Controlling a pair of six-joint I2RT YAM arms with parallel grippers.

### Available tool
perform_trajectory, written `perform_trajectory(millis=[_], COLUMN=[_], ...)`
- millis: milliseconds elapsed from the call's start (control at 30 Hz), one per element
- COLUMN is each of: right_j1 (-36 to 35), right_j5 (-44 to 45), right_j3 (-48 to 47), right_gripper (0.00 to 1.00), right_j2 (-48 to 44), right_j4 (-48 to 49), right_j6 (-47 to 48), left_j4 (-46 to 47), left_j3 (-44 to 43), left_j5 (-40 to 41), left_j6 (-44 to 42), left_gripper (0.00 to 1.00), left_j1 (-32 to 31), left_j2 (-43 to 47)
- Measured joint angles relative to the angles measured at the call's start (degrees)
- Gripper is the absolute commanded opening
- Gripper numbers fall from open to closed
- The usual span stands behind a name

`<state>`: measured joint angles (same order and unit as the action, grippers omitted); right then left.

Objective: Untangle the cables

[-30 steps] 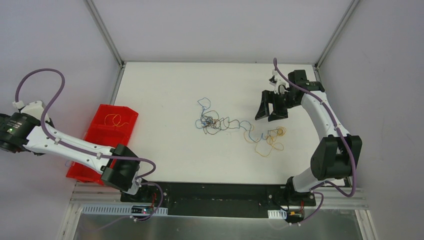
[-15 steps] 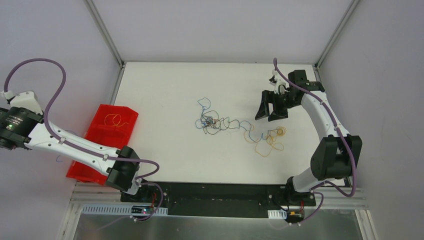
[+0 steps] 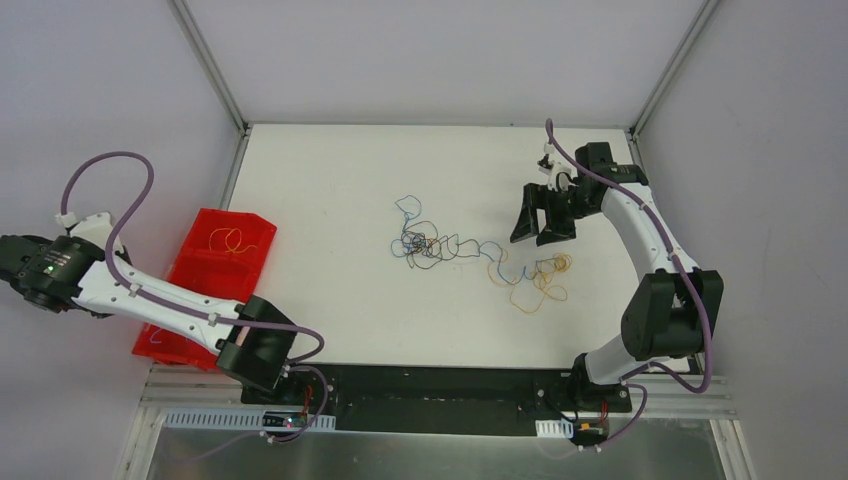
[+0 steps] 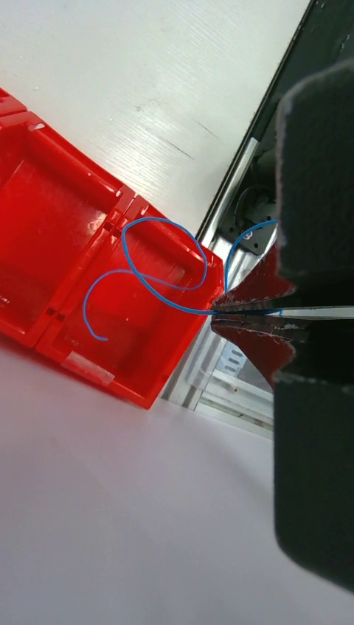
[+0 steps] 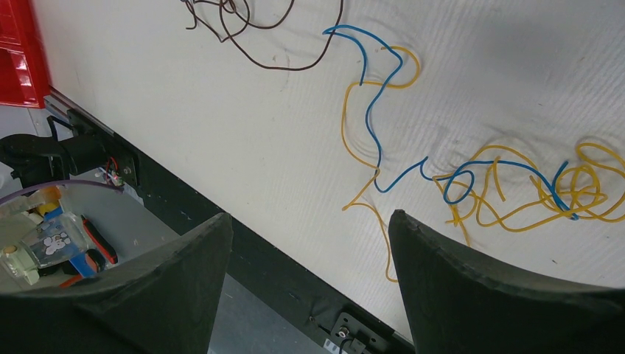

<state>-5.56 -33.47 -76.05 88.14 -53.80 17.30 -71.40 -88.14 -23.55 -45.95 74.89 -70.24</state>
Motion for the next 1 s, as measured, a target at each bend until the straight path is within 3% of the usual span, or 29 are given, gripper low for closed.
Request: perform_trajectory(millis=[200,500,833,1000], right_j1=[0.0,0.0,0.0,0.0], right_j5=[0.0,0.1,1.1,1.3], right_j3=[0.0,0.3,2.8,2.8], right_gripper=[0.81,0.81,0.81,0.81], right_j2=[0.0,0.0,0.0,0.0], right_j4=[0.0,0.2,0.4,0.4], right_j6=[0.0,0.1,0.4,0.6], left_j4=[5.7,24.3,38.2,40.7], left_j3=[7.8,23.4,33.6,35.9], left_j5=[3.1,10.6,16.7,17.2], left_j6=[1.8,4.9,-0.2,-3.8], left_gripper=[0.00,0.00,0.00,0.00], left_j1=[-4.5,-13.4,-12.4,-8.0], left_j2=[0.2,0.2,-0.9,-0.9])
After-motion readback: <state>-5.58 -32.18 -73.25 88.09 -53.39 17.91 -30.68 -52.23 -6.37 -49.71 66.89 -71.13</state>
